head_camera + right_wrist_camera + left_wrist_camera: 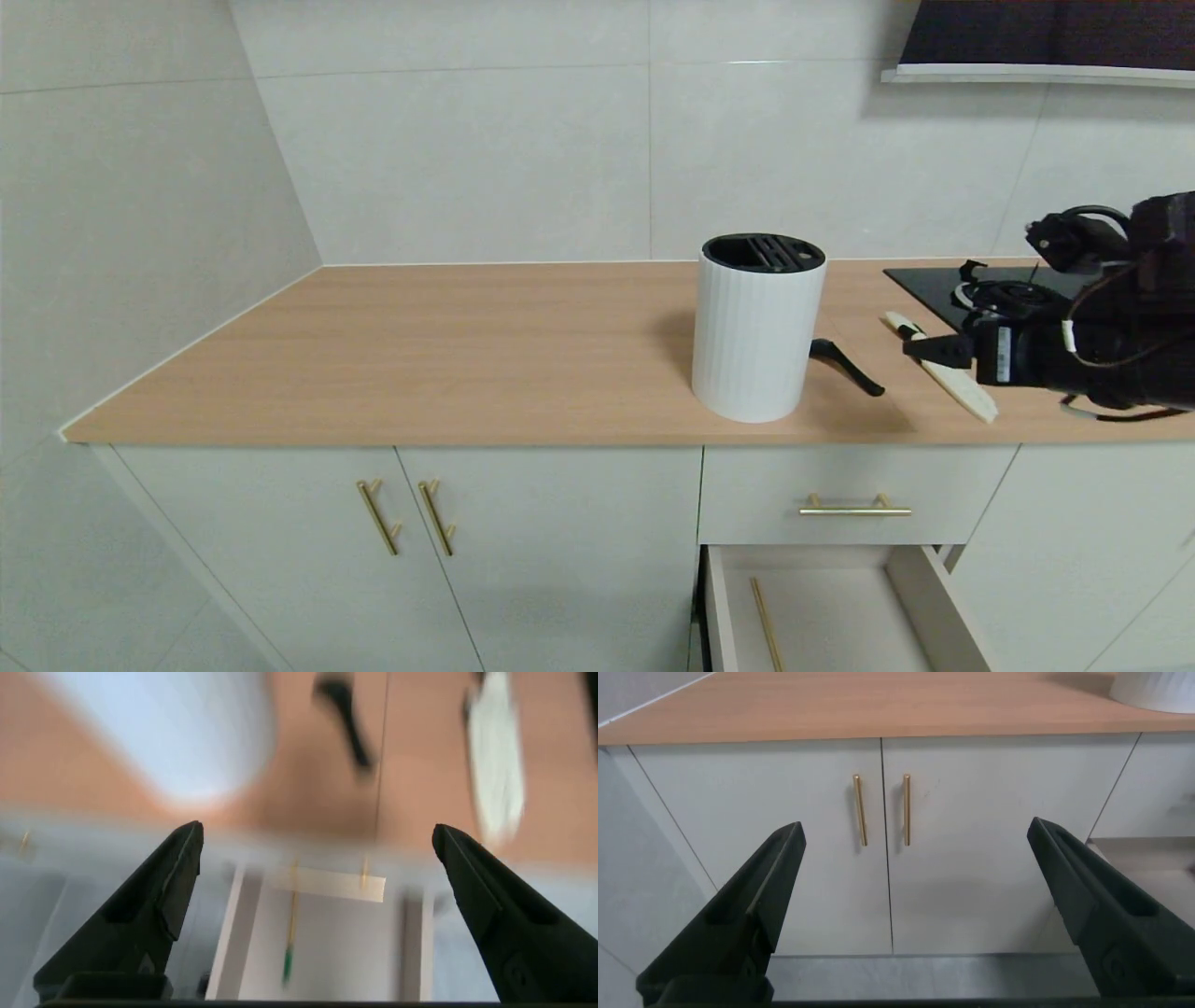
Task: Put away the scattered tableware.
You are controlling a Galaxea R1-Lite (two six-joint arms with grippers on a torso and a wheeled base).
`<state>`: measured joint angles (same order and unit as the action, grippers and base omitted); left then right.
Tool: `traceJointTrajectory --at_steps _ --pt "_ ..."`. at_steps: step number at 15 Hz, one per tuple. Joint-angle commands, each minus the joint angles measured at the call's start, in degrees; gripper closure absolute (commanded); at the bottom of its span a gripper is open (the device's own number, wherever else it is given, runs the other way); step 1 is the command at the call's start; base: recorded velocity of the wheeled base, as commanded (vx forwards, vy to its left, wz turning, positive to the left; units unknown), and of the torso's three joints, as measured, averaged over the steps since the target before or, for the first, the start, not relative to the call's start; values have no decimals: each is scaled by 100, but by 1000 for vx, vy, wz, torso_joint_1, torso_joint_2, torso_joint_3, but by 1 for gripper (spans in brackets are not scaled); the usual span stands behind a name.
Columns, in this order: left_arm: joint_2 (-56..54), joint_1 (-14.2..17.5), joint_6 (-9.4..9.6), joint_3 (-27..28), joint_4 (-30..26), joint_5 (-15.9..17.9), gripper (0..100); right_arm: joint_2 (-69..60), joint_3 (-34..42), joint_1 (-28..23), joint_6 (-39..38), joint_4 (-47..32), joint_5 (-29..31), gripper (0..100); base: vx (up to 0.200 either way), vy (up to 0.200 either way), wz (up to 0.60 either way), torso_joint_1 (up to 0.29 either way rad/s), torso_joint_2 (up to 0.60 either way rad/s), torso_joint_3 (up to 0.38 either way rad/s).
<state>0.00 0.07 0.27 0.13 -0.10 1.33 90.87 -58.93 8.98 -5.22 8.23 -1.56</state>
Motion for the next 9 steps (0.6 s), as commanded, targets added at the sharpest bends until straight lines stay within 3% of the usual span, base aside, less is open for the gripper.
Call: traceJointTrajectory --at_steps 1,3,5,9 --pt "0 1 0 4 1 -1 0 1223 -910 -187 65 249 -239 0 0 0 0 0 0 0" --pt "0 1 0 4 1 -1 0 1891 -1551 -415 381 364 -872 0 0 0 0 0 0 0" --pt "0 1 0 4 1 -1 0 2383 -1622 -573 891 531 -1215 0 0 0 0 0 0 0" --pt "0 1 0 4 1 -1 0 2928 -1631 -705 1058 794 -1373 0 0 0 0 0 0 0"
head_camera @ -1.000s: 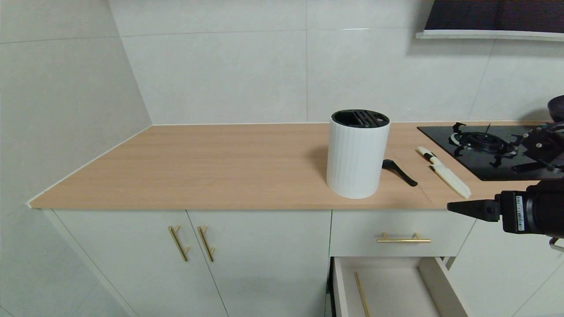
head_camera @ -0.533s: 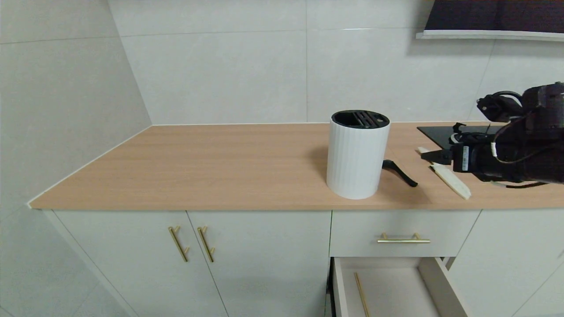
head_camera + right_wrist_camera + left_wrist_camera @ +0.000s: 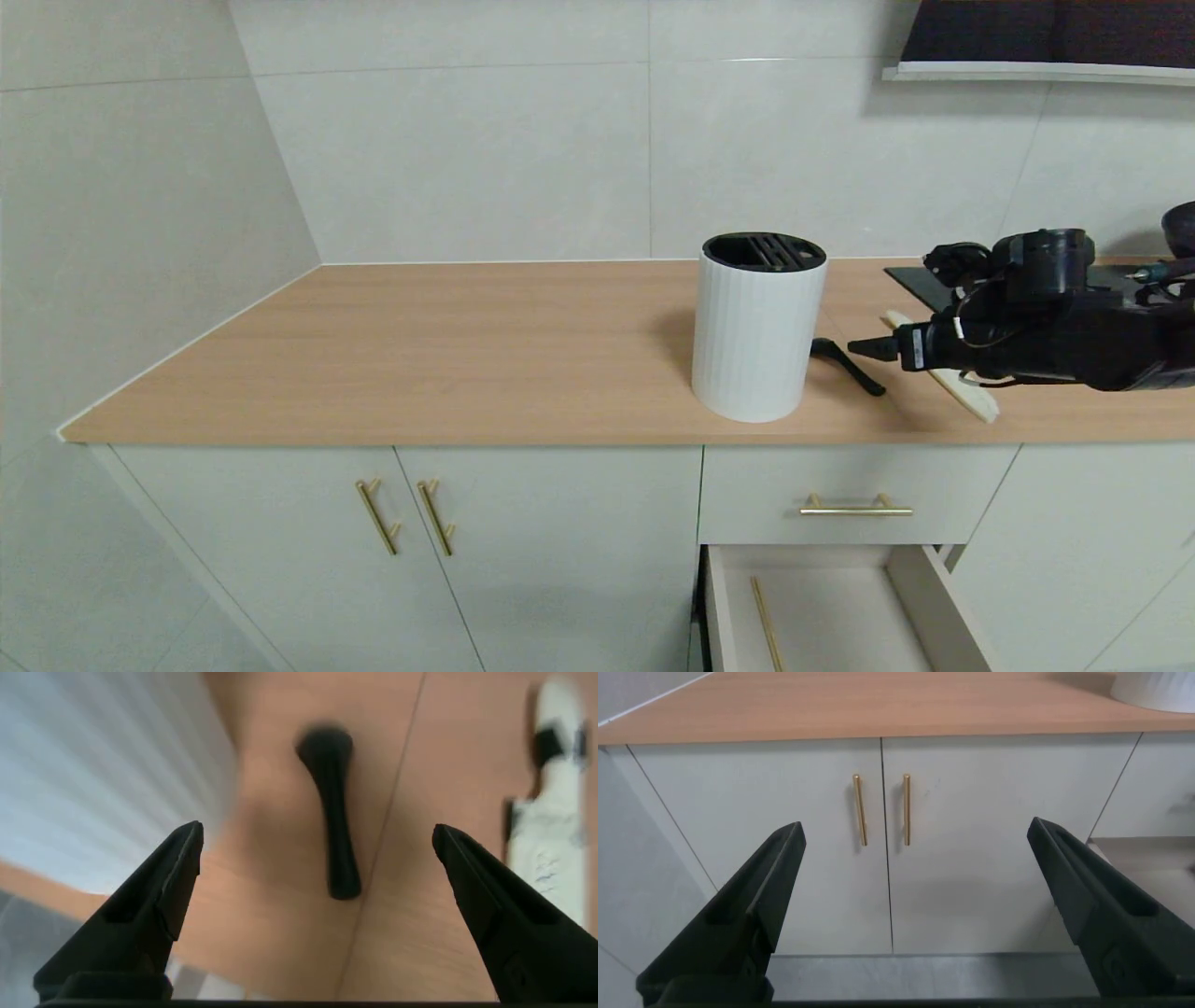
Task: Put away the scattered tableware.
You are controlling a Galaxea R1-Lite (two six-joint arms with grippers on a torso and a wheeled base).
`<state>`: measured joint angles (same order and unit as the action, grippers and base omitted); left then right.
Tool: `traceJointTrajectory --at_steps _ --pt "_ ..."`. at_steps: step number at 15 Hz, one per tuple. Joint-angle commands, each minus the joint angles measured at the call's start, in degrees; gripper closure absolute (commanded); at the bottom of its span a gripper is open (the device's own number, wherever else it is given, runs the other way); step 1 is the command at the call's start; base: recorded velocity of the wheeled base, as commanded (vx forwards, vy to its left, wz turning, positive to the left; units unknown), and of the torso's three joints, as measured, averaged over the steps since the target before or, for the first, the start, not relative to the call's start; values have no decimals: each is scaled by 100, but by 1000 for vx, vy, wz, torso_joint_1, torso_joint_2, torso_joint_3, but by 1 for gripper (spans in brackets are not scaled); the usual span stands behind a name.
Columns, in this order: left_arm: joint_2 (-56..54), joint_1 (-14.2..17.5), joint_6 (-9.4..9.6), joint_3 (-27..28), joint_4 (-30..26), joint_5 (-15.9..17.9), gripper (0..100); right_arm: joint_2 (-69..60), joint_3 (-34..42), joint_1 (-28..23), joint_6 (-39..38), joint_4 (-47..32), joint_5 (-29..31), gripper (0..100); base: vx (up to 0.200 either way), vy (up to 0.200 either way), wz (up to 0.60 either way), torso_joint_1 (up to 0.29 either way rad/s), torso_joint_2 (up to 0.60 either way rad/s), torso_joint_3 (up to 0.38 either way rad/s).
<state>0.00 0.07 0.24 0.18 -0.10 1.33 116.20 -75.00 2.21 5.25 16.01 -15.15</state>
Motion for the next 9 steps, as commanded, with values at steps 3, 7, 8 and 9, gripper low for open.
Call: traceJointTrajectory --at_steps 3,7,8,9 --pt "0 1 2 -1 1 -1 0 755 -68 -36 2 403 -119 0 0 0 0 0 0 0" --pt "0 1 2 -1 1 -1 0 939 -120 -19 11 403 -93 0 0 0 0 0 0 0" --pt "0 1 2 -1 1 -1 0 1045 -173 -19 20 465 -67 0 0 0 0 0 0 0" --pt "0 1 2 -1 1 -1 0 1089 -208 -19 20 491 -67 0 0 0 0 0 0 0"
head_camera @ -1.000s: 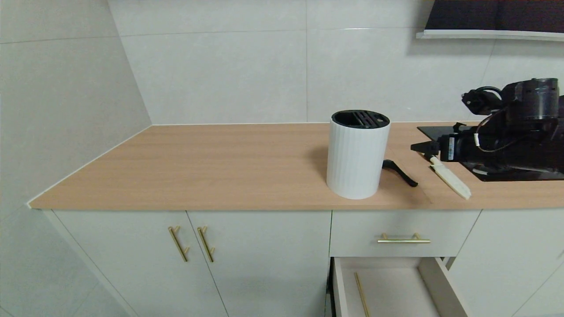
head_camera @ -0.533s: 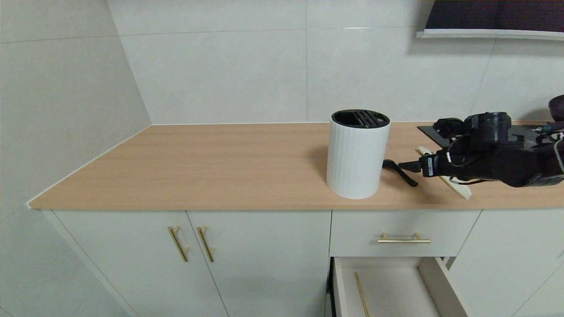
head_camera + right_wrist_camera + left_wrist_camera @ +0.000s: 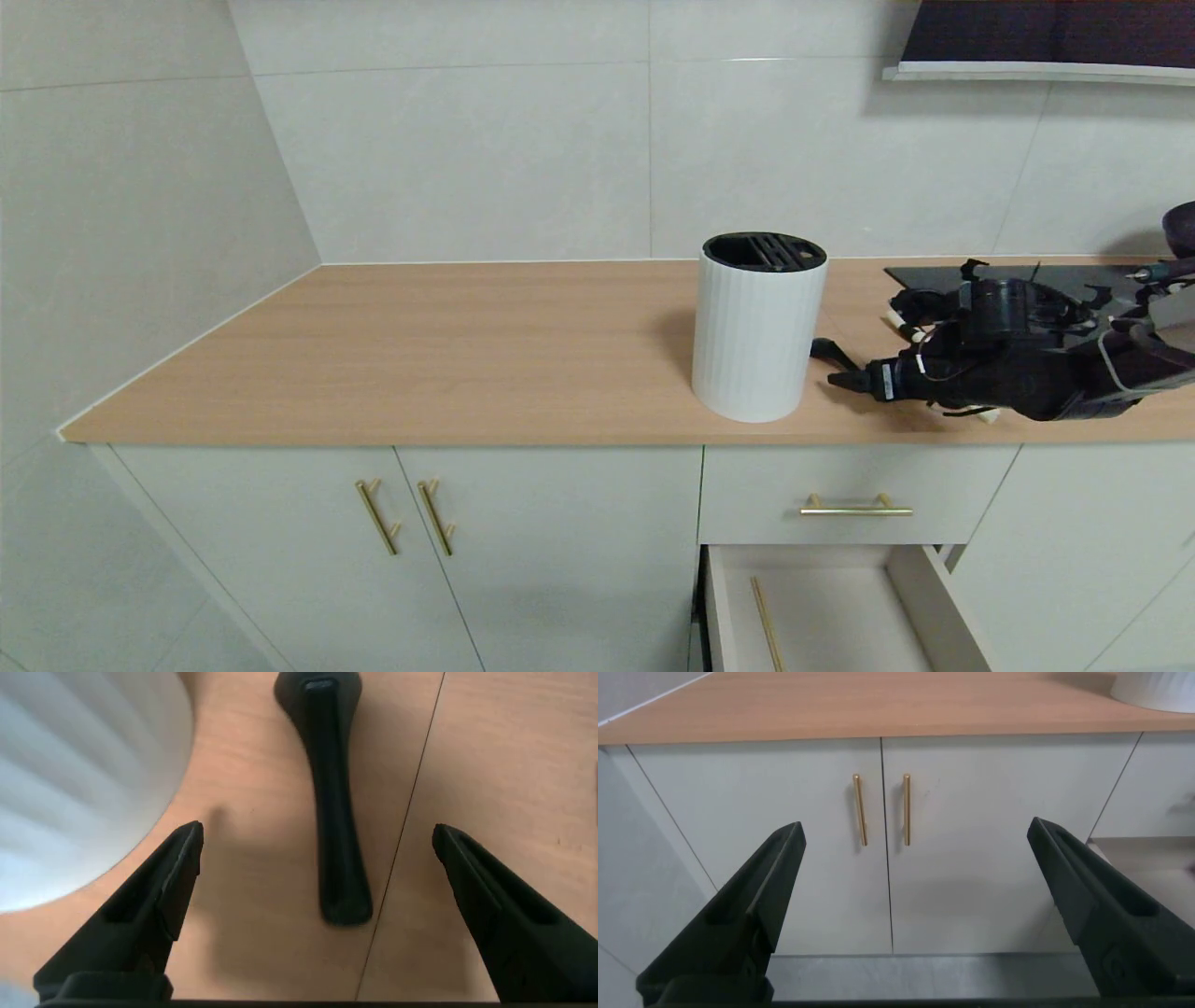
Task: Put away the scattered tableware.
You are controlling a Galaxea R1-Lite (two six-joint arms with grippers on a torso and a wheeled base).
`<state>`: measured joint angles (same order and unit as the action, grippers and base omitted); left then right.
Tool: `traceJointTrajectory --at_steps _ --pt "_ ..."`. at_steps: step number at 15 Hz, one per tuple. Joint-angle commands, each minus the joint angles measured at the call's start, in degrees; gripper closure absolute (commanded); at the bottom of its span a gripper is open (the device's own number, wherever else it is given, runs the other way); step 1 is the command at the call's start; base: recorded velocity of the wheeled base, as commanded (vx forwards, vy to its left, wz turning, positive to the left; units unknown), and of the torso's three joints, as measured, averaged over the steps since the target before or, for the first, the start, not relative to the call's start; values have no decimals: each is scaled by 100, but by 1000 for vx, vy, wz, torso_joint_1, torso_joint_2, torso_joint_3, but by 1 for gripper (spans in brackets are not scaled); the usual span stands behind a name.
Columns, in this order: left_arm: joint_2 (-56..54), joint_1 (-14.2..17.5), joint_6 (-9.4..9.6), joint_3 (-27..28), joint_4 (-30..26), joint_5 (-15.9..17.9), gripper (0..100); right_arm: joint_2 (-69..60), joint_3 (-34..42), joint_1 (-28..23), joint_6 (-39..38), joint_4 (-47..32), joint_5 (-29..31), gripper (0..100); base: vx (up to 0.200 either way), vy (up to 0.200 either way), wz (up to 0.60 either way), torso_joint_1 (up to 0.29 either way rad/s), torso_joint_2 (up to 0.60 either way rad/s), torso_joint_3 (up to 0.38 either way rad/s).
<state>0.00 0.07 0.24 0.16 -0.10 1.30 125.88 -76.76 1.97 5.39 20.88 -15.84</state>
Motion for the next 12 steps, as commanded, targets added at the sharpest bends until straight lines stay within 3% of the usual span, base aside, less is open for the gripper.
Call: traceJointTrajectory --at_steps 1,8,9,12 --pt "0 1 2 2 1 1 0 139 -32 5 -3 21 2 0 0 0 0 0 0 0" --pt "0 1 2 2 1 1 0 262 -111 49 -3 30 54 0 0 0 0 0 0 0" --pt "0 1 2 2 1 1 0 314 -119 57 -3 39 63 100 0 0 0 0 0 0" --pt "0 1 2 -7 1 1 0 323 -111 57 -3 39 81 100 0 0 0 0 0 0"
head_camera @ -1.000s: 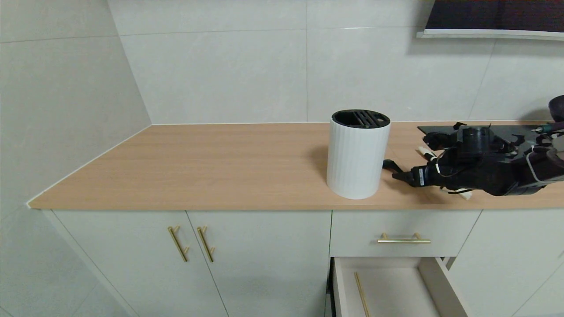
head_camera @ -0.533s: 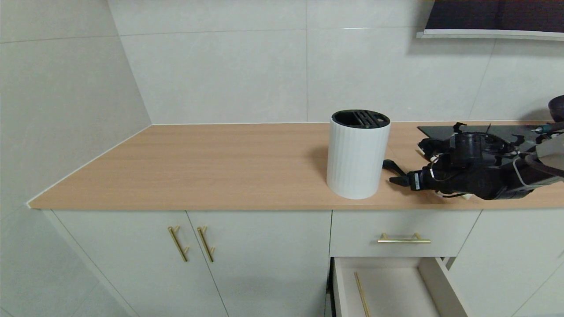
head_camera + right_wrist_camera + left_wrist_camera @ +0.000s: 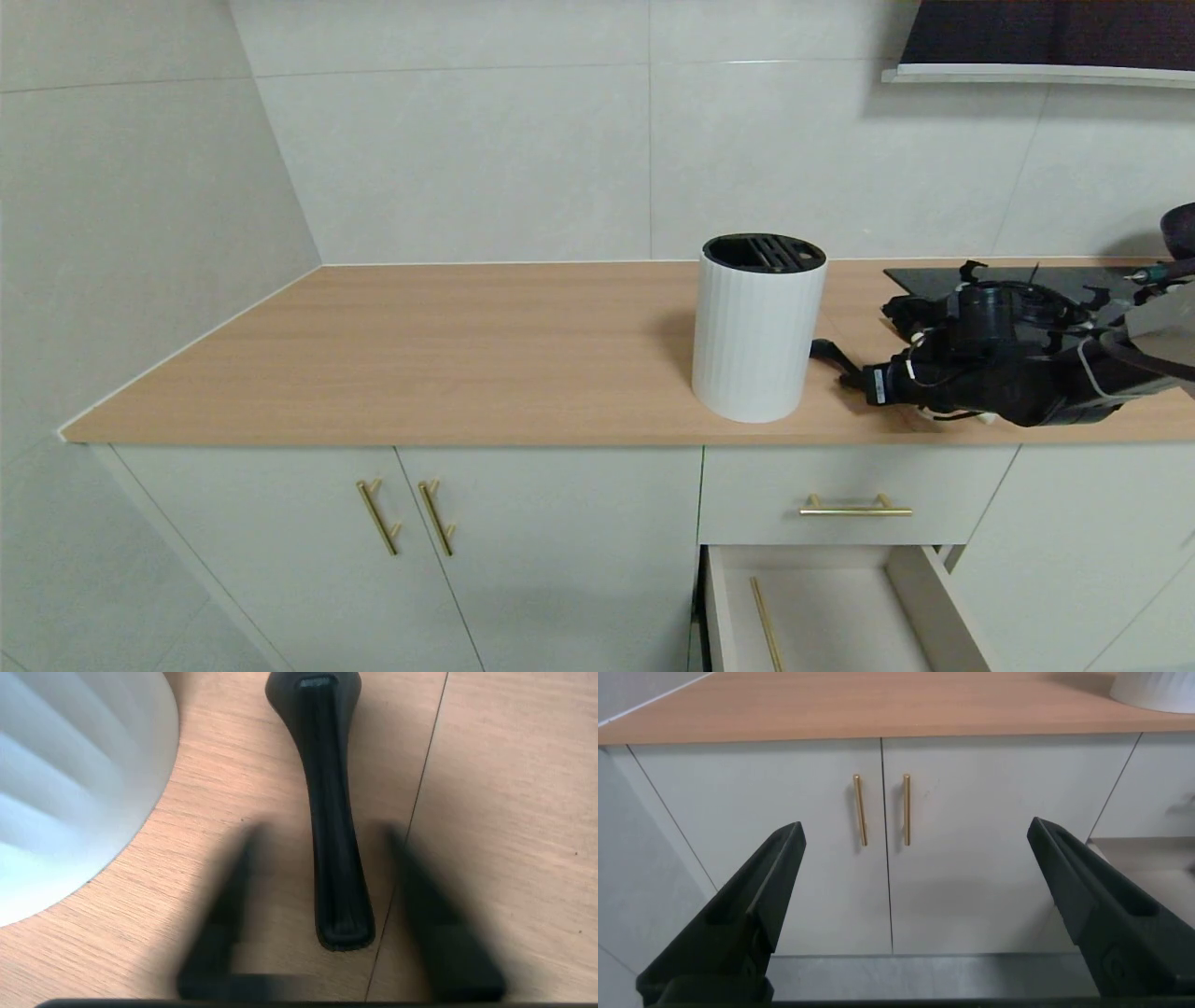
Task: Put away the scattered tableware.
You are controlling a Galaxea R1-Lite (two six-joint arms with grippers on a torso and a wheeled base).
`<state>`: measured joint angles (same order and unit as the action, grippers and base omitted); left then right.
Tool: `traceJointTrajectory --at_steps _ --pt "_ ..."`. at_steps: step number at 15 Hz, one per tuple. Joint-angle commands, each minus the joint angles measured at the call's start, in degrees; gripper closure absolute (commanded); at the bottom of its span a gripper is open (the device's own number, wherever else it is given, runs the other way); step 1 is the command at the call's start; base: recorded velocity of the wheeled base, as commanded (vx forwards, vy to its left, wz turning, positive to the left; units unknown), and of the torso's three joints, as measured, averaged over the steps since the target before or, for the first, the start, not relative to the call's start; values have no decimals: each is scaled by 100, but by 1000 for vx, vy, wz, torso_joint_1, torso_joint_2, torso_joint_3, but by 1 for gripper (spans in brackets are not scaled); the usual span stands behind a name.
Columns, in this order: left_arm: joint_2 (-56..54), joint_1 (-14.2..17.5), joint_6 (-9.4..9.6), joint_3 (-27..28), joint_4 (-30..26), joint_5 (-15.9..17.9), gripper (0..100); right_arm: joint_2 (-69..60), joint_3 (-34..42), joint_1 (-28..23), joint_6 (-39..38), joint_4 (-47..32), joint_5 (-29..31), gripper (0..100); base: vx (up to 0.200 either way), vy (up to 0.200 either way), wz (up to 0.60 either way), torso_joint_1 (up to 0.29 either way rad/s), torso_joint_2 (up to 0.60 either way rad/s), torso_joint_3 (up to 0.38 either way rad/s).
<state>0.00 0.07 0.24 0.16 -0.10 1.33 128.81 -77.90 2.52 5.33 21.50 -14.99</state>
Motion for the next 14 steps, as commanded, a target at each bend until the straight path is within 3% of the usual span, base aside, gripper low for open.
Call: traceJointTrajectory --at_steps 1,6,9,11,13,14 --pt "0 1 2 -7 1 -1 0 31 3 11 3 -23 -3 100 0 0 0 0 0 0" --pt "0 1 2 2 1 -1 0 -5 -138 90 -137 -15 304 100 0 0 0 0 0 0" --pt "0 1 2 2 1 -1 0 -804 -15 187 -1218 -401 875 100 0 0 0 0 0 0" --pt "0 1 2 2 1 -1 0 -1595 275 205 -1517 -1272 875 100 0 0 0 0 0 0" --pt "0 1 2 2 1 -1 0 -2202 715 337 -1816 -1570 902 100 0 0 0 0 0 0" --pt "0 1 2 2 1 -1 0 -2676 1303 433 -1948 -1553 867 100 0 0 0 0 0 0"
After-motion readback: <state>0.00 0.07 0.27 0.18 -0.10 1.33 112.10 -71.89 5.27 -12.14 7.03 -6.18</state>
